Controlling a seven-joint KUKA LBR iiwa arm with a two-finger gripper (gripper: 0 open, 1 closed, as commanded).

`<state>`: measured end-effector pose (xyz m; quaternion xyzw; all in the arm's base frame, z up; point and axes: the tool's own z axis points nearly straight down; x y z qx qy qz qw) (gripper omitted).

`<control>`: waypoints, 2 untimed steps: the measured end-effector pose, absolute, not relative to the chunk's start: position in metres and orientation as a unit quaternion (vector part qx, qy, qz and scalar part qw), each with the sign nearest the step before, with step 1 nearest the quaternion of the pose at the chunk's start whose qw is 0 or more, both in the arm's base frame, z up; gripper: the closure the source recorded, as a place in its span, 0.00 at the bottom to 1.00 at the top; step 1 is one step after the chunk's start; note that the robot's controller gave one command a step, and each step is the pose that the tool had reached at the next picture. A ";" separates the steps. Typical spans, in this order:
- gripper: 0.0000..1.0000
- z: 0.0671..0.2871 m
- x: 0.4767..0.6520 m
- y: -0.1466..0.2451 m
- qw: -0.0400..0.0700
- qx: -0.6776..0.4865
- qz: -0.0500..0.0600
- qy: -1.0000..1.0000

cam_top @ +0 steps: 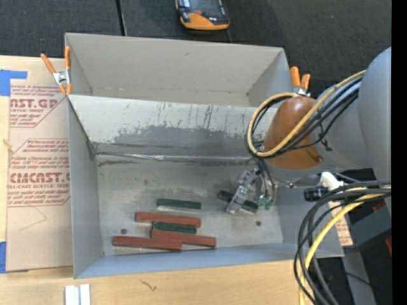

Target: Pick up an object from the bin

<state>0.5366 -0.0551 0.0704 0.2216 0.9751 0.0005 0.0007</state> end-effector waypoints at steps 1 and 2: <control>1.00 0.070 0.537 -0.055 0.001 0.222 0.001 0.975; 1.00 0.070 0.537 -0.055 0.001 0.222 0.000 0.975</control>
Offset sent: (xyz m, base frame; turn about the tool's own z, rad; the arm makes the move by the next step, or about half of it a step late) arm 0.0001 -0.0001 0.0012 0.0000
